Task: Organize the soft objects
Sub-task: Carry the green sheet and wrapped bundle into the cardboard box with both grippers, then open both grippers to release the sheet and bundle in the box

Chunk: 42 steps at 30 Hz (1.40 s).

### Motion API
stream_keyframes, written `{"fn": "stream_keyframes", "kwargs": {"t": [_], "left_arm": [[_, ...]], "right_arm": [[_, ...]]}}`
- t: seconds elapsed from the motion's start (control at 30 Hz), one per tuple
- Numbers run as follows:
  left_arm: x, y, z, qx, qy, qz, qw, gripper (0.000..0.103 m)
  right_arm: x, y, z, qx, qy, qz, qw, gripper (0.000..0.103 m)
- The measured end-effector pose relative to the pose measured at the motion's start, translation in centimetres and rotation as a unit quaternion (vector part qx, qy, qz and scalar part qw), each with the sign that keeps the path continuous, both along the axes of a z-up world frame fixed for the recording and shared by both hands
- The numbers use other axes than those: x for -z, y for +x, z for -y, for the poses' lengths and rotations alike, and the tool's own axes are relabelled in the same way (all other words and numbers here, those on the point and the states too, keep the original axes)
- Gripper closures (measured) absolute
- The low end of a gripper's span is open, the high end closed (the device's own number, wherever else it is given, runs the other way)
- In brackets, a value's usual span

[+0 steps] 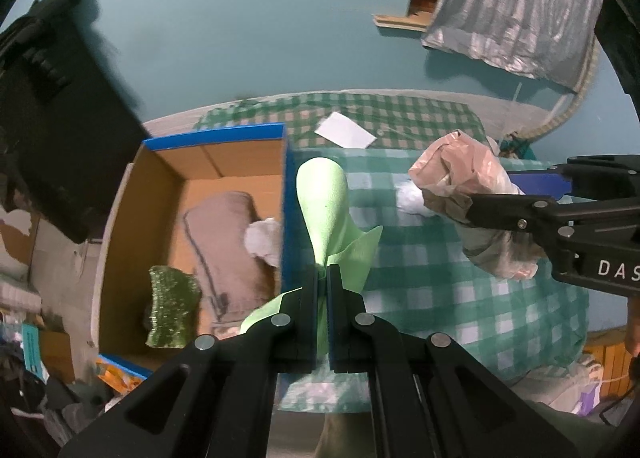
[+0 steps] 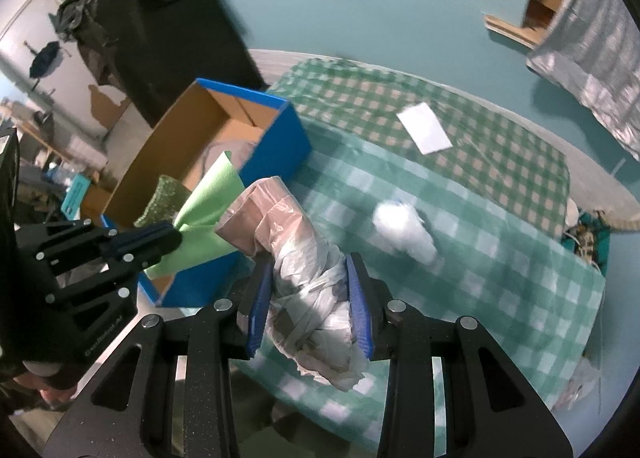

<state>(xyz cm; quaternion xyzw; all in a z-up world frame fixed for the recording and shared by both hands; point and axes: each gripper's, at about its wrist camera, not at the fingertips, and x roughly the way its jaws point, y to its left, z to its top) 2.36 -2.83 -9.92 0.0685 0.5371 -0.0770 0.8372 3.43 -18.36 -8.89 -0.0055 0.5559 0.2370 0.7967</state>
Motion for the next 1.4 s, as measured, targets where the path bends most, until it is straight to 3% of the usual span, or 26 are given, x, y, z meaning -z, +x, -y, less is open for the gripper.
{"fn": "stream_keyframes", "kwargs": {"t": [0.33, 0.8, 1.17, 1.4], "left_arm": [[-0.8, 0.5, -4.9, -0.05, 0.001, 0.012, 0.9987, 0.1], [0.3, 1.8, -10.5, -0.103, 0.016, 0.006, 0.9945, 0.1], [2.3, 3.0, -14.0, -0.139, 0.022, -0.012, 0.9899, 0.099], [3.1, 3.2, -15.2, -0.143, 0.026, -0.026, 0.989, 0.092]], "right_arm": [[-0.5, 1.9, -5.6, -0.051, 0.008, 0.007, 0.999, 0.068], [1.3, 4.7, -13.9, -0.111, 0.002, -0.012, 0.994, 0.068], [3.3, 6.7, -18.0, -0.112, 0.006, -0.034, 0.993, 0.068], [3.6, 7.2, -19.1, -0.096, 0.007, -0.036, 0.995, 0.06]]}}
